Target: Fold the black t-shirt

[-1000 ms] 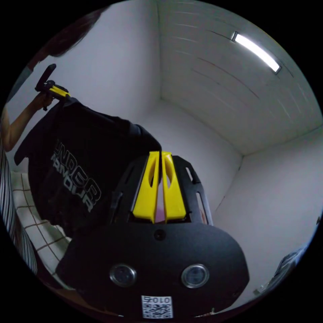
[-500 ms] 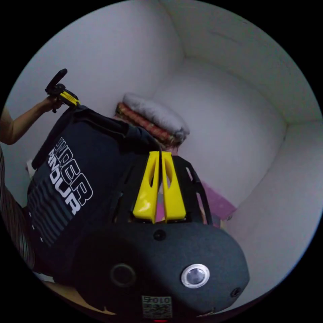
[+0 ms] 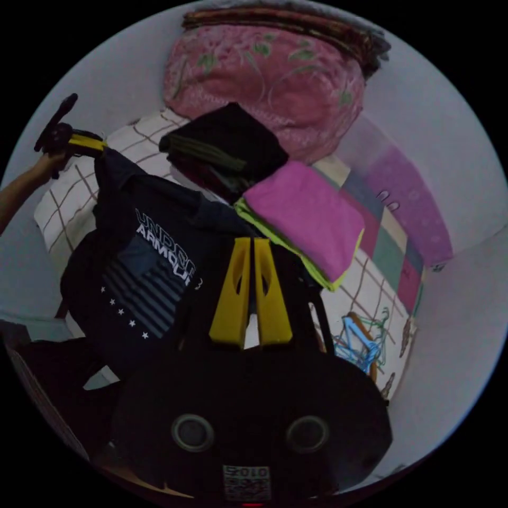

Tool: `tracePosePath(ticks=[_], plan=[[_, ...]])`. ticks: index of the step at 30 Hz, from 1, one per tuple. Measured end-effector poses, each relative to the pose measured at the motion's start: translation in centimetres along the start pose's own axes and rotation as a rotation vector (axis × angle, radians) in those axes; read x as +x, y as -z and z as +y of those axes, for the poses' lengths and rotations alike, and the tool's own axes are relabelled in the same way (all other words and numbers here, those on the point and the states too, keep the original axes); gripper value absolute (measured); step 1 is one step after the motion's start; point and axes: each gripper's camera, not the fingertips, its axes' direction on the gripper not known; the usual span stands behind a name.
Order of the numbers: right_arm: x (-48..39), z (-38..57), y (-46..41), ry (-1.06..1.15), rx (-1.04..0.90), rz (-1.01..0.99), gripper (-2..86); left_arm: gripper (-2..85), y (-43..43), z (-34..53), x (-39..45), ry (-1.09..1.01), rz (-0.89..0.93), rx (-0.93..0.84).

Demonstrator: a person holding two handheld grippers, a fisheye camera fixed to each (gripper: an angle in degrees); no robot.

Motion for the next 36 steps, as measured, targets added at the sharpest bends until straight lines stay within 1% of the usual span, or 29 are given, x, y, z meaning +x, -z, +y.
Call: tracePosePath(ticks=[3,4,6,8,10,14,16,21,23,24,29,32,36], plan=[[3.4,-1.6,-3.9,-0.076,-0.030,-0.055,3.2,0.8,-3.6,-2.1,-1.4,0.052,-0.003,0.015],[4.9,-2.1,-5.1,-0.109,-0.015,-0.076,3.4,1.0,-4.2,-2.5,-1.7,0.059,-0.011,0.020],[6.9,-2.8,-6.6,-0.132,0.016,-0.103,4.6,3.1,-6.5,-4.3,-2.9,0.095,-0.081,-0.007],[9.3,-3.3,-7.7,-0.165,0.051,-0.095,6.9,4.7,-7.5,-5.3,-3.9,0.091,-0.065,-0.001],[11.1,-3.1,-7.8,-0.182,0.091,-0.082,7.4,5.9,-7.6,-5.8,-5.0,0.108,-0.054,0.044],[13.7,-0.3,-8.1,-0.184,0.103,-0.023,8.1,8.0,-7.0,-3.6,-6.6,0.140,-0.031,0.132],[13.9,2.1,-9.0,-0.180,0.072,-0.035,8.2,8.6,-7.8,-1.1,-6.6,0.156,0.024,0.124],[12.5,11.0,-13.3,-0.185,-0.140,-0.137,8.1,9.9,-15.0,8.7,-4.3,0.113,0.202,-0.131],[11.2,15.0,-14.9,-0.209,-0.256,-0.195,8.0,10.2,-16.3,11.6,-3.7,0.137,0.272,-0.141],[11.0,15.8,-15.2,-0.221,-0.275,-0.203,8.0,10.3,-17.0,12.8,-3.2,0.135,0.289,-0.147],[10.4,20.6,-18.0,-0.382,-0.358,-0.304,8.2,10.7,-20.6,14.5,-2.0,0.125,0.352,-0.225],[11.1,21.4,-20.1,-0.460,-0.379,-0.335,8.2,10.9,-22.9,13.8,-1.0,0.029,0.377,-0.280],[12.6,21.7,-22.7,-0.523,-0.392,-0.349,8.0,11.1,-25.4,12.7,-0.4,-0.068,0.354,-0.332]])
